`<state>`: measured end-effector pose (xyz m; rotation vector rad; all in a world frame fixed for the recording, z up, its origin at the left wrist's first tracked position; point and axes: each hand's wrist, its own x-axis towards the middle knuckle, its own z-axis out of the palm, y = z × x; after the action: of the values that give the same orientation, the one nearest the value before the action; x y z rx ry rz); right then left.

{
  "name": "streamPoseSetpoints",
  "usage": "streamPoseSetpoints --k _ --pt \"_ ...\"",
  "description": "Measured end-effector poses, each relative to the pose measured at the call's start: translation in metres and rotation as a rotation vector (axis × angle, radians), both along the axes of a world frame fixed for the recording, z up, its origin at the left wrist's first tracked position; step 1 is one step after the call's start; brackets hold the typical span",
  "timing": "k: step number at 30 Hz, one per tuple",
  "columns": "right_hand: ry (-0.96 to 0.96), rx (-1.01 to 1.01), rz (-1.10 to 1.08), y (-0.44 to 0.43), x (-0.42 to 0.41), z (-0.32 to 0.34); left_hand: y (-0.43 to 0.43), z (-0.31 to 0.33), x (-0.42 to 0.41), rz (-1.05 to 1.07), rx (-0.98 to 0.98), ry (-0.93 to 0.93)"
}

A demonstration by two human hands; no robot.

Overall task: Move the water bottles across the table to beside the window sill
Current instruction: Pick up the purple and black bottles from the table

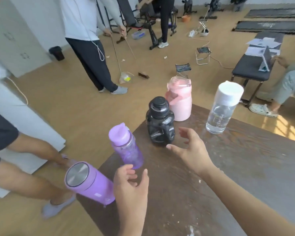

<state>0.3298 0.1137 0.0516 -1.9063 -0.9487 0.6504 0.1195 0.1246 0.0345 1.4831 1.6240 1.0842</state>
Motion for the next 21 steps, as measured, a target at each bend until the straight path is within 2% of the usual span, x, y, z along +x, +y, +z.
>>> streamPoseSetpoints --k 4,9,16,21 --pt "-0.016 0.034 -0.090 0.042 -0.028 -0.004 0.007 -0.012 -0.006 0.093 0.004 -0.015" --pt "-0.111 0.048 -0.162 0.060 -0.036 -0.015 0.016 -0.014 0.011 0.039 -0.104 -0.035" --pt "-0.083 0.037 -0.132 0.057 -0.023 -0.013 0.047 -0.015 0.019 0.077 -0.010 -0.122" --pt "-0.046 0.109 -0.099 0.047 -0.014 -0.013 0.058 -0.018 0.020 0.090 0.016 -0.130"
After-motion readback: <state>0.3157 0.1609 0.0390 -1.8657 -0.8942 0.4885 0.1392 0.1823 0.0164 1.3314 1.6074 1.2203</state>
